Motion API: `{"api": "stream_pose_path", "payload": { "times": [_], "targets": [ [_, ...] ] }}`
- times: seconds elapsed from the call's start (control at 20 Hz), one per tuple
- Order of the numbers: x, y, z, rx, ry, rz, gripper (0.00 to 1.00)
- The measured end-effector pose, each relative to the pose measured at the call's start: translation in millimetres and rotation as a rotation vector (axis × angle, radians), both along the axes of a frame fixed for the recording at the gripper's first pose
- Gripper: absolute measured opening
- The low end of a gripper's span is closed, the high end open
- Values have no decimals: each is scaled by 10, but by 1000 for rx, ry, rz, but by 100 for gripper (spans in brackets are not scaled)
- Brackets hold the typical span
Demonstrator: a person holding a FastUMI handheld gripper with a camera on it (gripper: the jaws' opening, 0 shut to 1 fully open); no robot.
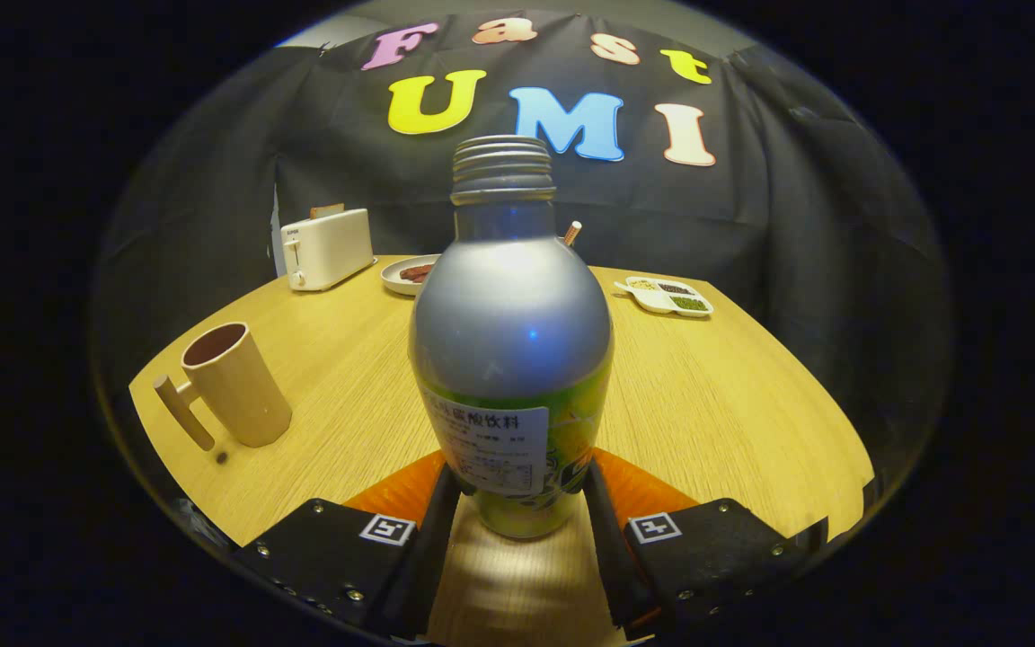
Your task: Take the bottle from table, then pour the juice into the cup, finally place the bottle on the coaster
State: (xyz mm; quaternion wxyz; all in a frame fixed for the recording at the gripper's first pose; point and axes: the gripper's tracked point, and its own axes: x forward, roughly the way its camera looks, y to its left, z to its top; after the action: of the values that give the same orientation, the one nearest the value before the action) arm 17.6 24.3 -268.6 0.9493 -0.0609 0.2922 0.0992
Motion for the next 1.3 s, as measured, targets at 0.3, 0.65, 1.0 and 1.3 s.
{"api": "stream_pose_path", "payload": {
  "times": [0.3, 0.65, 1.0, 1.3],
  "targets": [
    [88, 135, 221, -144, -37, 102, 72],
    [165, 411, 367, -264, -68, 223, 72],
    [135, 715, 254, -410, -64, 333, 72],
    [150, 801, 219, -532, -68, 413, 72]
  ]
}}
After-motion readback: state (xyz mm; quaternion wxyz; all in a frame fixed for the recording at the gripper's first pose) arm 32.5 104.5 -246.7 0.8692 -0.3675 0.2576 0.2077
